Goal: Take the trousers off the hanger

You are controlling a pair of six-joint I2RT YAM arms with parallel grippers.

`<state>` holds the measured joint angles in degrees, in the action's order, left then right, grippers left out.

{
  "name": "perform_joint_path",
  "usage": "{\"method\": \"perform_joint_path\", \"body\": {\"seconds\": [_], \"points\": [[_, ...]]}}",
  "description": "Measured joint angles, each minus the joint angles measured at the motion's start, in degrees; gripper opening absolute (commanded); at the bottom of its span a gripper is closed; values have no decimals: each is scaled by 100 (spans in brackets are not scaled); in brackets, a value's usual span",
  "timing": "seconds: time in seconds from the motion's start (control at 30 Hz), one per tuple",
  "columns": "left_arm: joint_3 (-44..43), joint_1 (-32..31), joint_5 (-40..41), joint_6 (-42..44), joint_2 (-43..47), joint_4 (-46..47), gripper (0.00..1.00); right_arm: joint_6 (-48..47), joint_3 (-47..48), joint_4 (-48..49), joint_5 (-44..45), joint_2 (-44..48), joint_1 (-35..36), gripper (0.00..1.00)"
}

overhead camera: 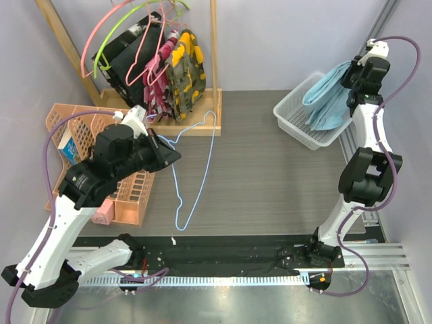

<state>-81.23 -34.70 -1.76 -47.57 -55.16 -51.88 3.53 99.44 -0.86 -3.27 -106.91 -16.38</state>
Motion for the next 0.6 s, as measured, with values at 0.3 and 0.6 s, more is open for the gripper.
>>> {"method": "perform_joint_path", "body": {"seconds": [0.3,0.6], "points": [[7,212,-258,11,-94,20,0,-42,452,48,-645,-459,-94,1],[219,507,-540,-94,-223,173,0,-304,450,120,-79,-1060,1235,4]]}}
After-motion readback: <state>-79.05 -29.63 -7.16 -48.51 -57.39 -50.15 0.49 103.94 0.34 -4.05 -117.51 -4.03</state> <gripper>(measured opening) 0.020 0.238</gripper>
